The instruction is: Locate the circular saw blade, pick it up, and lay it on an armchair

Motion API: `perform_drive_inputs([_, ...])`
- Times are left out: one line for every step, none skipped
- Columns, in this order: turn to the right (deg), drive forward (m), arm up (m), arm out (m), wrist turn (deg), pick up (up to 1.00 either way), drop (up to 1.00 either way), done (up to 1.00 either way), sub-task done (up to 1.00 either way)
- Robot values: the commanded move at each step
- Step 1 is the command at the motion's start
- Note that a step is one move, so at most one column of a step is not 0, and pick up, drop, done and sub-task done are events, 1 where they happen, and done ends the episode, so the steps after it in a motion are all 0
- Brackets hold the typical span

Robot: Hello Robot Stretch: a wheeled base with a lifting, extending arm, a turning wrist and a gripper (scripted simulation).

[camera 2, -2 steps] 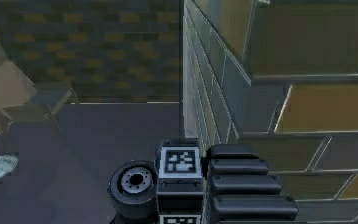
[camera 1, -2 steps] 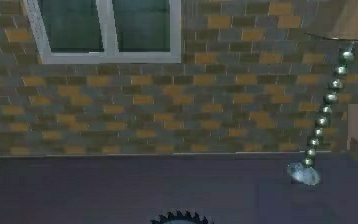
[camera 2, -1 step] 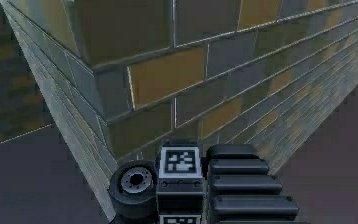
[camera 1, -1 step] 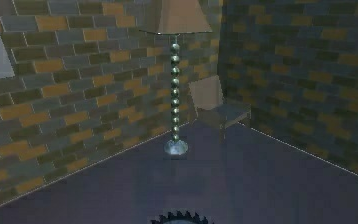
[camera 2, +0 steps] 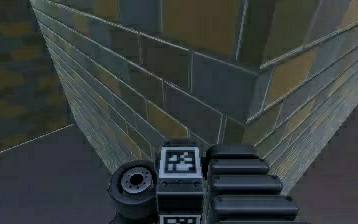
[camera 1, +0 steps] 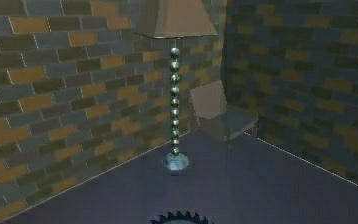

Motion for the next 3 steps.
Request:
perform_drive_inputs([27.0,0.00,0.00,0.00,0.0,0.00,0.00,0.00,0.00])
perform_drive_inputs([0.0,1.00,0.00,0.00,0.0,0.00,0.00,0.00,0.00])
perform_drive_inputs([0.0,0.90,0.00,0.00,0.0,0.00,0.00,0.00,0.00])
